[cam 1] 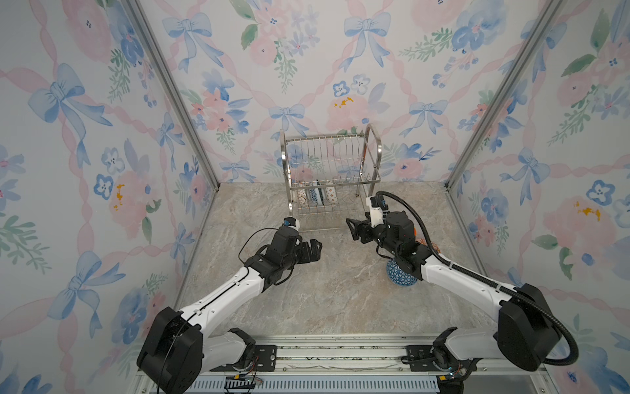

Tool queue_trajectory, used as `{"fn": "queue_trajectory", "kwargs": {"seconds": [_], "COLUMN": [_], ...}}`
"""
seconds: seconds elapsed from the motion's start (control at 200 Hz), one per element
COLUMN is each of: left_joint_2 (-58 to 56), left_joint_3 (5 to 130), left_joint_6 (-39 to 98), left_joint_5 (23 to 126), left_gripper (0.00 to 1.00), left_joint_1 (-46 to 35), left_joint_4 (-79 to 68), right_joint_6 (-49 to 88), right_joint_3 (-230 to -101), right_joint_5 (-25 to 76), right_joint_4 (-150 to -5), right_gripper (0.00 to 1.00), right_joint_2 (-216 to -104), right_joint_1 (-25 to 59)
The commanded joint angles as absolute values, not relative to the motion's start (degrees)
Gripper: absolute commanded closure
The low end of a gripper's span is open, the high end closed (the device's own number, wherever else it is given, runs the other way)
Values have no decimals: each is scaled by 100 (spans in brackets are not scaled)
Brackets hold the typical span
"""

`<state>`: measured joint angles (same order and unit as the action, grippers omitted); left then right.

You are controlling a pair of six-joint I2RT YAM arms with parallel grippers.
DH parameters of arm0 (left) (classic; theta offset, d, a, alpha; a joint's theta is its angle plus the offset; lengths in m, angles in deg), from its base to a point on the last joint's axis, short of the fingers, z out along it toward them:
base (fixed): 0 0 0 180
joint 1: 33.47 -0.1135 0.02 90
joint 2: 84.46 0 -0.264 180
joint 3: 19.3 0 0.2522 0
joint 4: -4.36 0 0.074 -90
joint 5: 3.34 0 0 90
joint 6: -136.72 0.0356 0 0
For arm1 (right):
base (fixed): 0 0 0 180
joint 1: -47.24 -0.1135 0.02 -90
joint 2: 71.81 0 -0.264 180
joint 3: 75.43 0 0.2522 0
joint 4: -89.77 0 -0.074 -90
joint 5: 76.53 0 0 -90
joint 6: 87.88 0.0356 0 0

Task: Load bowls into a dish rack
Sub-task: Pick up the bowl from the middle-right of the table.

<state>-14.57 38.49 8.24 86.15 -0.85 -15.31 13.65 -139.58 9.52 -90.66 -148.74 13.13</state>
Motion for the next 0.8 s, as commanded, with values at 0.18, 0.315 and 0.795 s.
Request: {"fn": "queue_trajectory", "kwargs": {"seconds": [0.18,0.315,0.795], "left_joint_2": [-1178,-1076,-300], "left_joint_3": [4182,4302,4755], "left_joint_6": [743,773,852], "left_joint_5": [8874,8994,9146], "left_gripper": [3,3,2], "left_joint_1": [223,421,1098], "left_joint_4": [-1532,-1531,-1339], "right_joint_6": [2945,3695,3987], "right_joint_3": [-14143,-14068,-12813], "right_joint_5": [-1263,-1247,-972], "right_joint_4": [-6491,-5463,-4393], "right_gripper": [3,3,0], "right_joint_2": [-13924,-13618,-12403], "right_joint_1": [1936,2572,3016]}}
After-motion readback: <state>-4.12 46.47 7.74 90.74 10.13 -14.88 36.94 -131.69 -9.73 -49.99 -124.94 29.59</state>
